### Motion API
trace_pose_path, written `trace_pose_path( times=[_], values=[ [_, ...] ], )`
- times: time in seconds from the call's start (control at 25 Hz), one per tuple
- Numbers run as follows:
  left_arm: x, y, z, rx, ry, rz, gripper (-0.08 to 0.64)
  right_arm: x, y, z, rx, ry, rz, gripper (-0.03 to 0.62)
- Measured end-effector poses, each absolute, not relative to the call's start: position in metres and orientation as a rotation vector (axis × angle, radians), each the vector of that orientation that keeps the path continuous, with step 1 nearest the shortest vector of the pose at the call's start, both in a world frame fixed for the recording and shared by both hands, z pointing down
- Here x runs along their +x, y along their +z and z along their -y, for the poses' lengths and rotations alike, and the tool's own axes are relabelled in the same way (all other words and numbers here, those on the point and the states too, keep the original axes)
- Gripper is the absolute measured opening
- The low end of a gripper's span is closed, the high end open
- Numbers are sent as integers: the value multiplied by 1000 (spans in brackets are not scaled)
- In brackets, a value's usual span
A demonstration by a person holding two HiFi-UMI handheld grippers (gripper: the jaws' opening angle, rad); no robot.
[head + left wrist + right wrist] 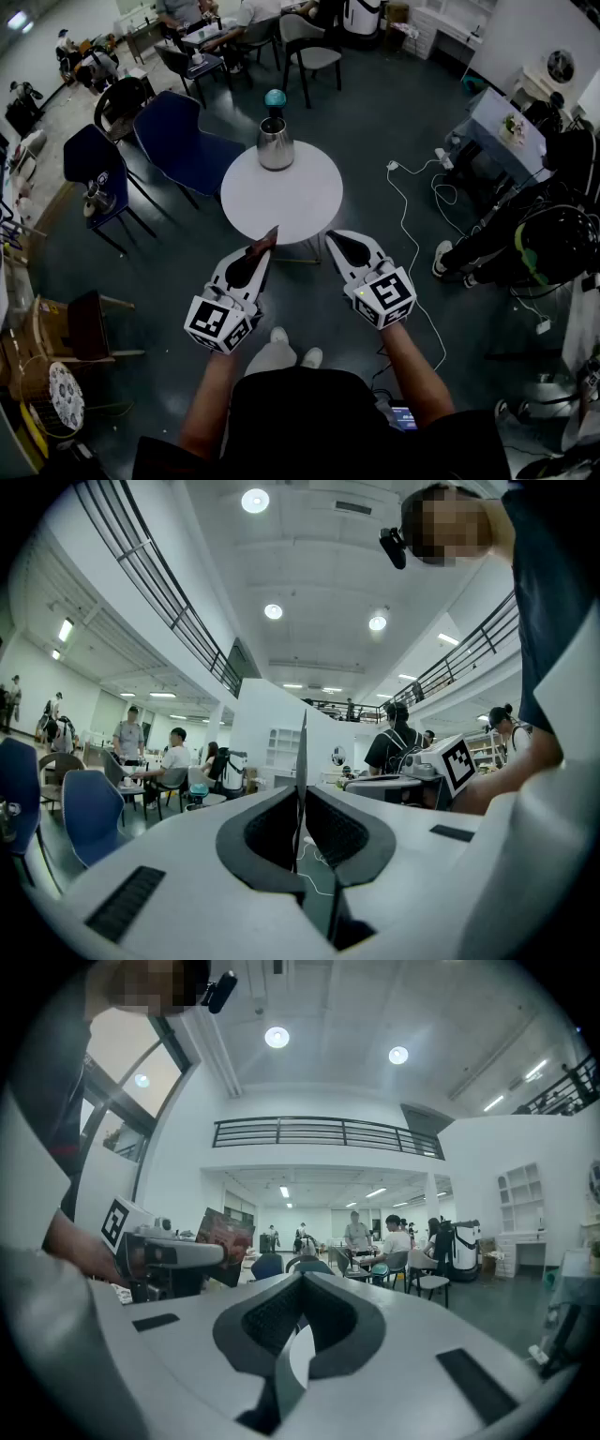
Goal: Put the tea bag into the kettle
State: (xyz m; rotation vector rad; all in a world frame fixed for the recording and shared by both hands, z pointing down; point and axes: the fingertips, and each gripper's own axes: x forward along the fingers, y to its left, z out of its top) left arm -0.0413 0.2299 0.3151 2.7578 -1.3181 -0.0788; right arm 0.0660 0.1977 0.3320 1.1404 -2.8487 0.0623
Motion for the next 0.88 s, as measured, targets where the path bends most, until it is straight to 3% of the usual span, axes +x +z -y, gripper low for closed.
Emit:
trace_pose_path(
  times=[0.88],
  values=[
    [-24, 317, -243, 2754, -56, 1347, 38, 84, 326, -211, 1143, 83, 2895, 17]
  ],
)
